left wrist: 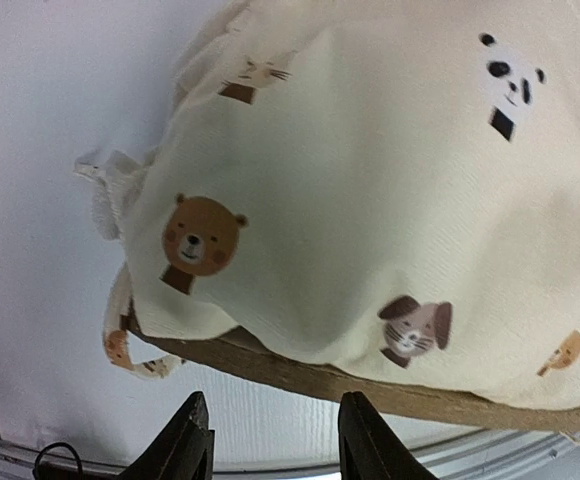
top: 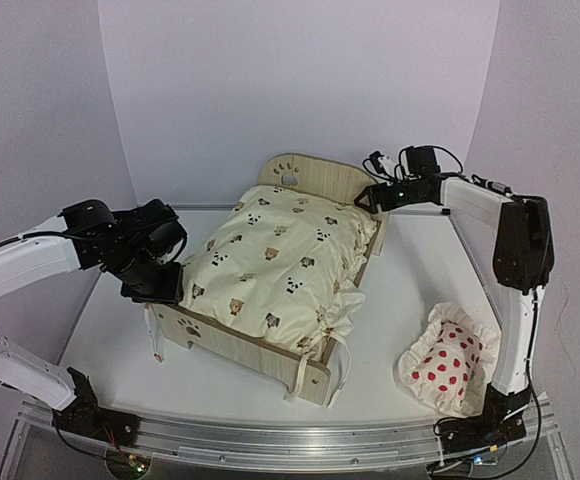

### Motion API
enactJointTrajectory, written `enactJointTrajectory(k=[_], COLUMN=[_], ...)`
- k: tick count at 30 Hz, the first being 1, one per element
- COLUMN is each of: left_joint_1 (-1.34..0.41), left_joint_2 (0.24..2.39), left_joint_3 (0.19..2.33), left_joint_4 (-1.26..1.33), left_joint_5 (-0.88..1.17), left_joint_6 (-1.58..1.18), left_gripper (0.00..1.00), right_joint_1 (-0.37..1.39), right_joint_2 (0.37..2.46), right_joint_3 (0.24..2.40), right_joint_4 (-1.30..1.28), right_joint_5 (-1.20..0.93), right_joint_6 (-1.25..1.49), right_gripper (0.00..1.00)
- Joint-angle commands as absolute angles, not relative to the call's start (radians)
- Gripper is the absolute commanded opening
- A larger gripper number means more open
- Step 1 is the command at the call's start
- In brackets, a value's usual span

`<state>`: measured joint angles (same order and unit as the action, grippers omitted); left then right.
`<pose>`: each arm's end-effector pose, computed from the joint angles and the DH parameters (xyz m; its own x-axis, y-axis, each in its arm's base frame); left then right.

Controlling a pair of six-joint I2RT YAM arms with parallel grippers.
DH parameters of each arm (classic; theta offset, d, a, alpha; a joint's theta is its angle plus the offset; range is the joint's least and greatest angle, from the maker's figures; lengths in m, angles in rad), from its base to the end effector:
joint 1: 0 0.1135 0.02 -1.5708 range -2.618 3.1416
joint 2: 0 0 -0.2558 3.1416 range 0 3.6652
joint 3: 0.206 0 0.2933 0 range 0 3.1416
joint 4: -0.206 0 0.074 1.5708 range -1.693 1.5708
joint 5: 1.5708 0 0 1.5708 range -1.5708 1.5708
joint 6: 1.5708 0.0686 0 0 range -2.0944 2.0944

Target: Set up the pet bed

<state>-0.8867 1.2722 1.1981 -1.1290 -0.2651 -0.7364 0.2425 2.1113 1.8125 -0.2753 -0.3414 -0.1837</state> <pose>0.1946 -0.2102 0.2657 -0.8993 0.0772 -0.4305 0.1140 0.9917 -0.0603 0.5382 0.1568 0.2304 -0.4271 -0.2830 -0.8588 -0.5871 0.8091 0.0254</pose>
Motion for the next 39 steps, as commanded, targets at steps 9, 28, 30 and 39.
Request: enactJointTrajectory(k=[9, 28, 30, 39], left_joint_1=[-0.89, -0.798, -0.759, -0.622], left_joint_2=[1.238, 1.516, 1.58, 1.87], left_joint_3=[0.976, 0.948, 0.979, 1.285], left_joint_4=[-0.858, -0.293, -0.213, -0.162], left_joint_5=[0.099, -0.205, -0.179, -0.126], left_joint_6=[-0.66, -0.612, -0.579, -0.434], left_gripper=[0.43, 0.46, 0.45, 0.43], right_joint_1=[0.245, 0.247, 0.249, 0.522], right_joint_2=[2.073, 1.446, 1.4, 1.311], right_joint_3=[1.717, 0.975, 0.924, 0.86], right_joint_4=[-0.248, -0.234, -0.264, -0.398], right_joint_5=[-0.439, 0.017, 0.033, 0.118], right_joint_6=[-0.157, 0.224, 0.319, 0.482], right_gripper=[0.36, 0.0, 0.0, 0.0])
